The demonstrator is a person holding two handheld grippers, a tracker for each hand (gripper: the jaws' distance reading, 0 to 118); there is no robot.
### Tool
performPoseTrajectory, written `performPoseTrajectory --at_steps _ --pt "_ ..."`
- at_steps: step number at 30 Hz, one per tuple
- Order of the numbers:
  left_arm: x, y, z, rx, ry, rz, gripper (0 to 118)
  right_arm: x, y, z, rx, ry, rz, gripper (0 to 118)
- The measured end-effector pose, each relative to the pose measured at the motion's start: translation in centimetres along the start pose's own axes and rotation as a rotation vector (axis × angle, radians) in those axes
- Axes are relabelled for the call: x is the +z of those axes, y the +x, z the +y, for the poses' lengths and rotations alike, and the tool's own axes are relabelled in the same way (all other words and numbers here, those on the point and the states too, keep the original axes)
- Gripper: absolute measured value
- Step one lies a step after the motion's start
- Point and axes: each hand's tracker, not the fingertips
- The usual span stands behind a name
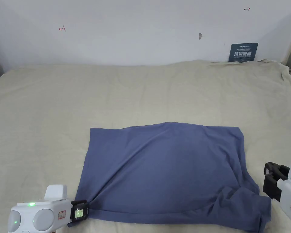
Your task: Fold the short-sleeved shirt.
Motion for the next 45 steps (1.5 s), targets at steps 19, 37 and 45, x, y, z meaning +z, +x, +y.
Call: performPoseTrajectory --at_steps 19,37,45 --pt "0.1 0.4 -0.2 -0.085 0.039 -0.042 1 -4.5 3.3 -7.3 -0.113 -0.319 -0.020 86" --pt "0.9 0.3 0.4 -0.066 0.068 -0.051 1 -8.5 2.4 -12.8 -0.057 -0.473 -0.011 8" --pt "1.1 -0.5 1.1 -0.025 0.091 -0.052 1 -6.4 2.4 -10.1 -0.011 -0.367 0.008 5"
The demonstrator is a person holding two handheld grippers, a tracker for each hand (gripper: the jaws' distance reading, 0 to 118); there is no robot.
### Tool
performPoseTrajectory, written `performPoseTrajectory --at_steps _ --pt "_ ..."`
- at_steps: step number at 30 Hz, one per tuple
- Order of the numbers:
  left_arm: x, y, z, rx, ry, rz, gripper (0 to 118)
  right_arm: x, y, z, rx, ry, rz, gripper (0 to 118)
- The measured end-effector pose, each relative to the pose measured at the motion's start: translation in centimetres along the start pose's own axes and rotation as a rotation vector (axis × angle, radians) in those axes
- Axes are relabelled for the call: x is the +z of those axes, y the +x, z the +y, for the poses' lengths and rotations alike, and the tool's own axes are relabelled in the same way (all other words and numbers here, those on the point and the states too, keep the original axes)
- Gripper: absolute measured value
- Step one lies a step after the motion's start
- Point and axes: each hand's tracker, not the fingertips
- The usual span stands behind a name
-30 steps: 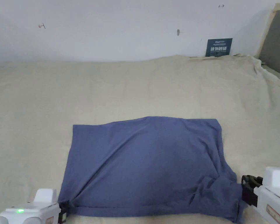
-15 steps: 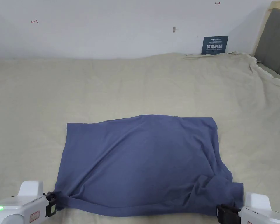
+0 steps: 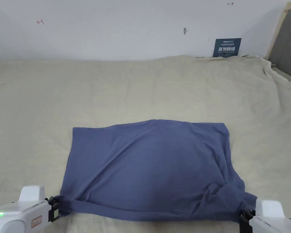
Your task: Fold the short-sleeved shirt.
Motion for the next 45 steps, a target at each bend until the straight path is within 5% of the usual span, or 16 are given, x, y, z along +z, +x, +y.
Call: performPoseTrajectory --at_steps 12,22,34,37,41,45 --pt "-1.5 -0.6 7.8 0.014 0.092 0.003 1 -0.8 -0.9 11.1 0.044 0.136 0.025 5" --pt "-10.3 0.9 12.8 -0.111 -0.008 0.061 1 -9.7 -1.8 16.1 0.038 -0.011 -0.008 5" --pt "-16.2 1.4 11.4 -0.099 -0.132 0.115 2 -16.0 -3.0 14.7 0.032 -0.150 -0.062 6" --pt "-15.6 1.6 11.8 -0.106 -0.128 0.098 25 -15.2 -3.3 14.8 0.037 -0.133 -0.069 14" --pt "-14.1 1.7 12.5 -0.068 -0.124 0.090 101 -13.4 -2.8 15.6 0.021 -0.071 -0.055 87" --pt "-10.8 2.0 13.1 -0.050 -0.026 0.077 108 -9.1 -3.0 16.5 0.015 0.059 -0.055 93"
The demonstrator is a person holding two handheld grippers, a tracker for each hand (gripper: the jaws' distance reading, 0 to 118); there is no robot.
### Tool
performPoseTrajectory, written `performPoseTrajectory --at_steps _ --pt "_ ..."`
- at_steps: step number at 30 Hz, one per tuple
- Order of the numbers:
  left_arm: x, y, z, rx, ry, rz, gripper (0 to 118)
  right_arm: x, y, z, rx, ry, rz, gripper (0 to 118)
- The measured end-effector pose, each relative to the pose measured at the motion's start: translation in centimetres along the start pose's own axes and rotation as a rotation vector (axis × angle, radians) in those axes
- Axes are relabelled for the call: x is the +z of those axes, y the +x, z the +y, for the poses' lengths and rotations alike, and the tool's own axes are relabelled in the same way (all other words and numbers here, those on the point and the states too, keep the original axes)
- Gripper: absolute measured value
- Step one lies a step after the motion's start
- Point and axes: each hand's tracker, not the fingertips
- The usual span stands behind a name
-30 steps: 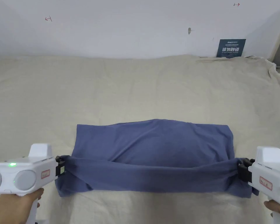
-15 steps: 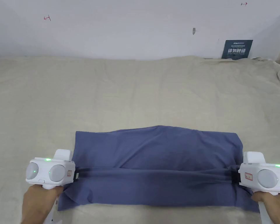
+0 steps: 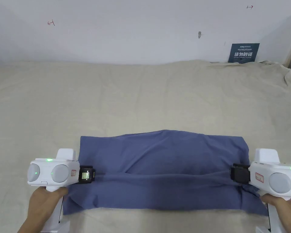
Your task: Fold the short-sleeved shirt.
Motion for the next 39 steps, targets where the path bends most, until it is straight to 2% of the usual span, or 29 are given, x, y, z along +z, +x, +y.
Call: performPoseTrajectory --at_steps 7,10,13,14,15,17,18,19,20,21,24,28,36,38,39 --pt "7.4 0.1 -0.4 0.025 0.188 -0.025 109 8.5 0.0 0.5 0.011 0.154 0.042 93" --pt "9.4 0.0 -1.5 0.043 0.204 -0.036 110 11.2 0.0 -0.4 0.006 0.204 0.048 93" --pt "10.8 0.3 -3.0 0.051 0.219 -0.045 105 13.2 0.0 -1.6 0.001 0.233 0.059 93" --pt "11.3 0.4 -3.7 0.061 0.249 -0.040 98 13.9 0.0 -2.0 0.001 0.244 0.056 92" --pt "11.7 0.5 -4.4 0.058 0.267 -0.042 86 14.4 0.0 -2.5 0.000 0.255 0.051 91" --pt "12.4 0.8 -5.7 0.047 0.315 -0.034 52 15.2 0.0 -3.4 0.004 0.277 0.040 73" --pt "12.7 1.0 -6.4 0.037 0.329 -0.023 36 15.5 0.0 -3.8 0.009 0.283 0.039 56" --pt "12.8 1.2 -6.9 0.028 0.342 -0.014 17 15.8 0.0 -4.2 0.013 0.290 0.035 27" --pt "13.0 1.4 -7.5 0.017 0.348 -0.012 3 16.0 -0.1 -4.6 0.016 0.300 0.029 5" --pt "13.2 1.4 -8.0 0.009 0.351 -0.032 0 16.0 0.0 -4.9 0.019 0.306 0.032 1" --pt "13.4 1.2 -8.4 0.031 0.326 -0.074 0 16.2 0.4 -5.5 0.022 0.317 0.034 0" --pt "12.6 1.3 -8.2 0.006 0.278 -0.048 0 16.0 0.7 -5.5 0.012 0.316 0.036 0" --pt "7.4 -1.6 -5.7 0.090 0.016 -0.082 0 15.0 1.0 -4.7 0.000 0.301 0.034 0" --pt "5.8 -2.4 -5.5 0.128 -0.022 -0.082 20 14.7 0.8 -4.6 -0.002 0.293 0.035 0" --pt "5.0 -2.8 -5.6 0.145 -0.059 -0.086 39 14.6 0.9 -4.6 -0.004 0.288 0.036 0"
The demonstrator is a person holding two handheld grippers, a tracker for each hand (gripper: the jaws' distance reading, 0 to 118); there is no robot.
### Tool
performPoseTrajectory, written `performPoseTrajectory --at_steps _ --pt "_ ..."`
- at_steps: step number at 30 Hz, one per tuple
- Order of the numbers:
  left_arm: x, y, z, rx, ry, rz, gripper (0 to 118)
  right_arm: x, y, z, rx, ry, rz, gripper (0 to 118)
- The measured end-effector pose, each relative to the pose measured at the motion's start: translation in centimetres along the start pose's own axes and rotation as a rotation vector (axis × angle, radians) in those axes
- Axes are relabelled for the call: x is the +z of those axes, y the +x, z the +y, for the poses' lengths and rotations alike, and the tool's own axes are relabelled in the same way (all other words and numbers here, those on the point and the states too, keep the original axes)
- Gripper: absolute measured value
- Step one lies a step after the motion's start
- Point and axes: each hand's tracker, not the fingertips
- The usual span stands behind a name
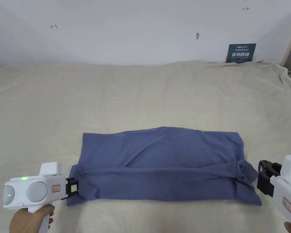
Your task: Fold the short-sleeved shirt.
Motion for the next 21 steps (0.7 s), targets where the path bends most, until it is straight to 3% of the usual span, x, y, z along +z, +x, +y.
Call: performPoseTrajectory --at_steps 1,2,8,9,10,12,15,19,21 --pt "-0.9 -0.4 0.1 0.013 -0.040 0.007 69 -0.2 0.0 0.0 -0.002 -0.004 -0.001 0" --pt "-1.8 -0.6 0.1 0.019 -0.081 0.022 83 -0.3 0.0 -0.1 -0.005 -0.010 -0.001 0" --pt "-4.3 -0.9 -1.3 -0.004 -0.108 0.058 84 -1.7 0.1 -0.7 -0.015 -0.047 -0.009 0" --pt "-4.6 -0.8 -1.4 -0.007 -0.105 0.059 81 -1.9 0.2 -0.8 -0.019 -0.054 -0.009 0" --pt "-4.9 -0.6 -1.5 -0.008 -0.107 0.059 70 -2.1 0.3 -0.9 -0.025 -0.060 -0.009 0" --pt "-5.2 -0.2 -1.7 -0.022 -0.122 0.044 39 -2.4 0.4 -1.2 -0.036 -0.071 -0.009 1" --pt "-5.0 0.7 -1.9 -0.081 -0.099 0.047 4 -2.8 0.7 -1.6 -0.039 -0.089 -0.016 1" --pt "-4.1 1.1 -1.5 -0.131 -0.070 0.017 1 -4.0 1.6 -2.4 -0.065 -0.129 -0.033 2" --pt "-3.1 1.2 -1.2 -0.160 -0.043 0.021 1 -5.4 2.1 -2.8 -0.071 -0.178 -0.049 8"
